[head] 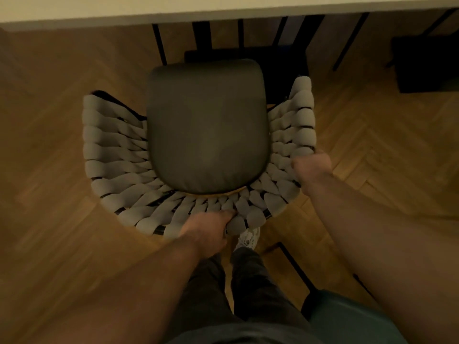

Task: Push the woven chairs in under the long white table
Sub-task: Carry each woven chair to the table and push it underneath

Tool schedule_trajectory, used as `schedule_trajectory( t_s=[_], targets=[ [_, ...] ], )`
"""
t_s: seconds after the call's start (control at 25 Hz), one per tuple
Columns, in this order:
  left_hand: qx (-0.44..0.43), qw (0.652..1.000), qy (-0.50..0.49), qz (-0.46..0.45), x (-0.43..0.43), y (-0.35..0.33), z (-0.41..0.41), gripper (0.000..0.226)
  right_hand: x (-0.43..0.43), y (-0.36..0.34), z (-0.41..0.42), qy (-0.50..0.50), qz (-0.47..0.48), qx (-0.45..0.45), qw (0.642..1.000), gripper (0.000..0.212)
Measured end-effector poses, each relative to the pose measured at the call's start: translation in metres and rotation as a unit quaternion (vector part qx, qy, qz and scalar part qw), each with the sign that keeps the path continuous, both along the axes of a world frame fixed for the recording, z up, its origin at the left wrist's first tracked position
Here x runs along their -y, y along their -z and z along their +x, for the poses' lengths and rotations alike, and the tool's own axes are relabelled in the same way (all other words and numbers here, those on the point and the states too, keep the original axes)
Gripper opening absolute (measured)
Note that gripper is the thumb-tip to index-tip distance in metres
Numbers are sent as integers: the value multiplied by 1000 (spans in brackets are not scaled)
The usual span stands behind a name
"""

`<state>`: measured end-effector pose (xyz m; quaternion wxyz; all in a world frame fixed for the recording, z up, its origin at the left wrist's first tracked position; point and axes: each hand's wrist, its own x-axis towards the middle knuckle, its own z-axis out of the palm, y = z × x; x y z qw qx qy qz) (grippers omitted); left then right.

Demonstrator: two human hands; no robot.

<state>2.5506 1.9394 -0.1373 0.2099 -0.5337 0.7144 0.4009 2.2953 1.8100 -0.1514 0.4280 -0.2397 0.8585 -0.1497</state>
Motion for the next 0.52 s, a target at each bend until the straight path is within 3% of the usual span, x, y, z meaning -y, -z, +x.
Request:
schedule_trajectory(
  t_s=[0.2,0.52],
  targets=[
    [10,999,-29,-9,16,-8,17,68,20,-15,21,-60,-75,-55,994,32],
    [-30,996,-58,-59,53,3,-17,55,69,-17,6,-55,-53,-70,995,41]
  ],
)
